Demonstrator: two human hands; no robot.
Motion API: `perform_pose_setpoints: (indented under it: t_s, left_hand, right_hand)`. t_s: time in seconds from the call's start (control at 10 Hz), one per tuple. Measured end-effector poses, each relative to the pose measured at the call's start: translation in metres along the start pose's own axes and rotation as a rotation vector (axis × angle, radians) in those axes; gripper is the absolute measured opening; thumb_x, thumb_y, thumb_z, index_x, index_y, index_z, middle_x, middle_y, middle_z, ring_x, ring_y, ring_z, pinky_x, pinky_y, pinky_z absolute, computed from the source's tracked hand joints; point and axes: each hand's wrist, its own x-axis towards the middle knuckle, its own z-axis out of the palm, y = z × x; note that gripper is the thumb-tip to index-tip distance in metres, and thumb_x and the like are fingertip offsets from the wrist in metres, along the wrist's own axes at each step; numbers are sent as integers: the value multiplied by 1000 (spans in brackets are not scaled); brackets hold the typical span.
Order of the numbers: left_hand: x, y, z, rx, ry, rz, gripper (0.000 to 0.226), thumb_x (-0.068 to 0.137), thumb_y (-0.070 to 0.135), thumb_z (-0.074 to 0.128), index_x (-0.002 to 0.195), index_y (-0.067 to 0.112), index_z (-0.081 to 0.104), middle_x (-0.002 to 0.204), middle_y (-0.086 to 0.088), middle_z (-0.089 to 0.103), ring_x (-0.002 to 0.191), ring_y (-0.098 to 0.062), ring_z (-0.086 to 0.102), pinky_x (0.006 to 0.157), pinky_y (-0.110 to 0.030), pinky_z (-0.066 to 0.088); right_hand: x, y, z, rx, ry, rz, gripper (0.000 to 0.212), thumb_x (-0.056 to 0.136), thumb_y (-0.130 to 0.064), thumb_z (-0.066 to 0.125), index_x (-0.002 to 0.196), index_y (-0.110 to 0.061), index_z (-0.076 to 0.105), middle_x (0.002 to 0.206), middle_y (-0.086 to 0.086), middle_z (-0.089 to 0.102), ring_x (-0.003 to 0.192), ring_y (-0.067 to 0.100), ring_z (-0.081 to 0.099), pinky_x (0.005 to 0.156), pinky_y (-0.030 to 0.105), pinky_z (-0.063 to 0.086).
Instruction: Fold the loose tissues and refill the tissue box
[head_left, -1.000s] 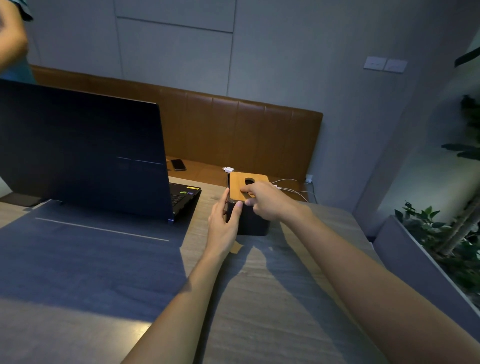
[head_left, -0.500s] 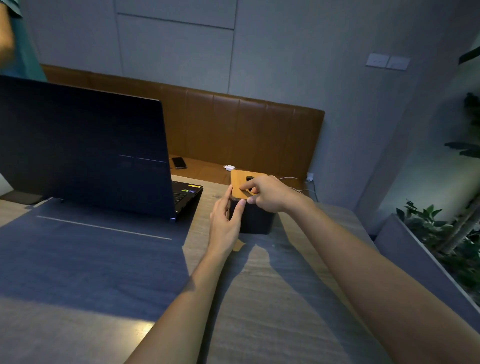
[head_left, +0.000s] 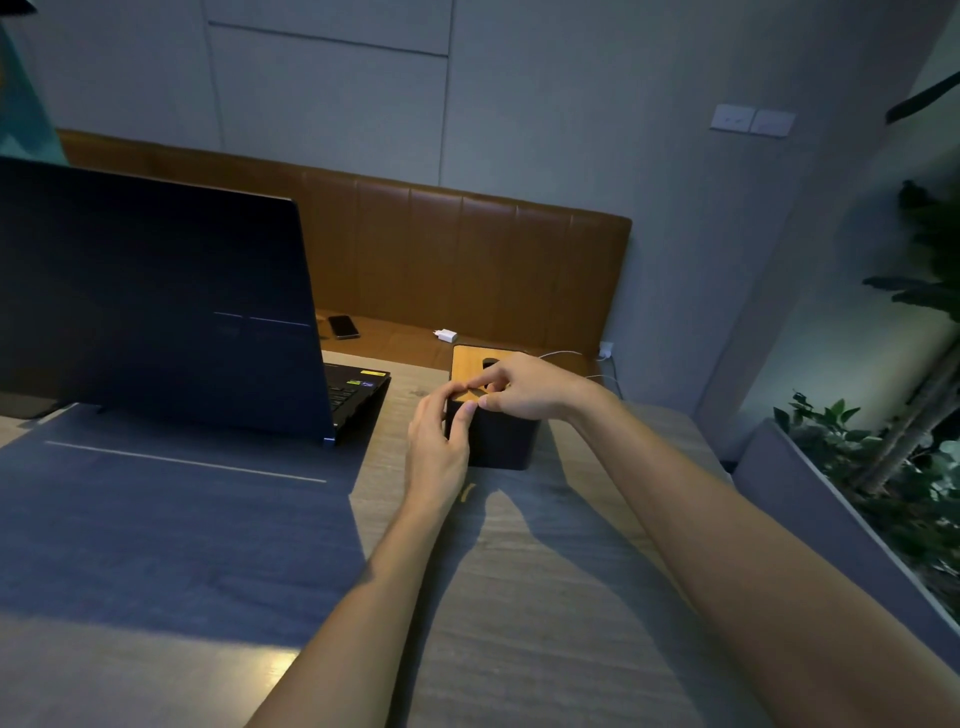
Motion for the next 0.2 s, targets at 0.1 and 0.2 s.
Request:
perform_pose_setpoints:
  t_s: [0.1,0.2]
  left_hand:
    - [6,1,-2,55,-16,-21,26,102,38,55,128,34,59,123,12,59,115,-9,54,96,-38,53]
    - [7,5,-6,90,-59,-66,28,102,37,55,129,33,58,125,9,60,116,-12,55,97,-41,53]
  right_hand:
    - [1,3,3,128,9,15,37,100,-24,58,136,-30,62,129,5,61,118,19,55,88,29,41]
    - [-1,6,16,177,96,31,34,95,-23,61,128,-29,66,128,2,62,119,19,55,92,31,46]
